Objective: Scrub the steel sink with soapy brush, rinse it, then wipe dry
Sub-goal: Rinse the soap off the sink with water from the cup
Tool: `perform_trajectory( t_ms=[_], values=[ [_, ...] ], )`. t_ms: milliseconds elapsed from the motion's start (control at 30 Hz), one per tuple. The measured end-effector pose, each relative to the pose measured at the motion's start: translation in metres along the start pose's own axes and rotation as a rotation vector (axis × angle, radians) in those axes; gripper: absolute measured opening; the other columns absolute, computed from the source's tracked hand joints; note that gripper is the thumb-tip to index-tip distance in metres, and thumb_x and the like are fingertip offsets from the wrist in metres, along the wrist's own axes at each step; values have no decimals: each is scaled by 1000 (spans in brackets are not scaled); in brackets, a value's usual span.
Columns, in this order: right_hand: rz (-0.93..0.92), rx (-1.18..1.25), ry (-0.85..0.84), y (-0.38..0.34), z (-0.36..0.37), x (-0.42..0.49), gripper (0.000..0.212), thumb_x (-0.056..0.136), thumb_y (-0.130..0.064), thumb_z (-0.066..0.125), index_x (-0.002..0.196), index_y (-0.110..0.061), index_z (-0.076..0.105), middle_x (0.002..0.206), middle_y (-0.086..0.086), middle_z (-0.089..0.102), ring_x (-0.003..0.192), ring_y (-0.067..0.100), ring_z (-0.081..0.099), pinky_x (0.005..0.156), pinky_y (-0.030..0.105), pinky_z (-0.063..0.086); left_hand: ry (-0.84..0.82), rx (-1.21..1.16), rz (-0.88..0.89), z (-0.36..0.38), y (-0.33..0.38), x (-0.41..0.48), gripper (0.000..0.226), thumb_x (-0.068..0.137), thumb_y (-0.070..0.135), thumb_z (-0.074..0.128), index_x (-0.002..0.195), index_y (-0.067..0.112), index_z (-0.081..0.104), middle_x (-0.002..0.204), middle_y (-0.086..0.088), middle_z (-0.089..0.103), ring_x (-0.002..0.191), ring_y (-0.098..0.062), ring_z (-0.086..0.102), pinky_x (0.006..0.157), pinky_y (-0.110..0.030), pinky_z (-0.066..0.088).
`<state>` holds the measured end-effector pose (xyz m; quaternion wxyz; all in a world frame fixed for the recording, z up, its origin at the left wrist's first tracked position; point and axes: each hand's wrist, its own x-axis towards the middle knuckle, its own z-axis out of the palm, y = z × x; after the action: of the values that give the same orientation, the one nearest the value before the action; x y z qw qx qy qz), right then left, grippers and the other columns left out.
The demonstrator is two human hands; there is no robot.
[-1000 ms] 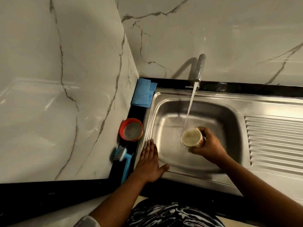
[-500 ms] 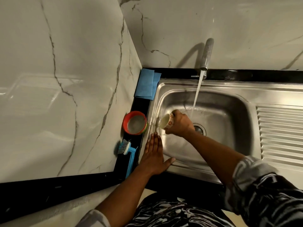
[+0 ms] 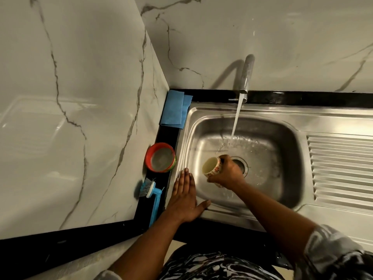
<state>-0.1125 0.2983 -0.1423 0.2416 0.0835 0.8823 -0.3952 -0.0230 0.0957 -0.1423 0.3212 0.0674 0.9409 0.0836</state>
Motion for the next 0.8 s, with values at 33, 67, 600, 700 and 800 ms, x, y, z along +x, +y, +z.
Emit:
perform_trajectory(
  t_ms=[33, 67, 600, 700, 800],
  values=[
    [-21, -26, -37, -8, 1, 4, 100, 55, -45, 98, 137, -20, 48, 122, 0, 62, 101, 16, 58, 70, 22, 52, 1, -1, -3, 0, 0, 1, 122, 91, 91, 25, 158, 8, -34, 158, -11, -53, 145, -25, -52, 126, -47, -23],
    [-26, -50, -73, -17, 1, 11, 97, 57, -47, 97, 136, -20, 49, 121, 0, 64, 103, 17, 60, 79, 30, 56, 2, -1, -5, 0, 0, 1, 123, 91, 91, 25, 158, 7, -34, 158, -11, -53, 145, -25, -52, 126, -47, -23],
    [556, 1004, 362, 15, -39, 42, 66, 60, -36, 99, 107, -10, 61, 94, 10, 74, 76, 25, 75, 62, 39, 63, -65, 28, -24, -6, 4, 0, 119, 94, 87, 27, 157, 8, -36, 156, -14, -54, 142, -27, -54, 125, -47, -24],
    [386, 963, 369, 5, -33, 43, 79, 54, -28, 100, 118, -17, 56, 107, 10, 71, 86, 27, 74, 66, 46, 65, -80, 27, -26, -9, 5, -1, 119, 95, 86, 28, 157, 7, -36, 154, -14, -56, 141, -28, -55, 124, -47, -26],
    [229, 799, 366, -14, -42, 49, 89, 48, -36, 99, 123, -24, 51, 111, 1, 68, 97, 22, 69, 79, 45, 64, -82, 24, -21, -10, 5, -1, 120, 95, 86, 31, 157, 7, -36, 153, -14, -57, 140, -28, -56, 122, -46, -28]
  ],
)
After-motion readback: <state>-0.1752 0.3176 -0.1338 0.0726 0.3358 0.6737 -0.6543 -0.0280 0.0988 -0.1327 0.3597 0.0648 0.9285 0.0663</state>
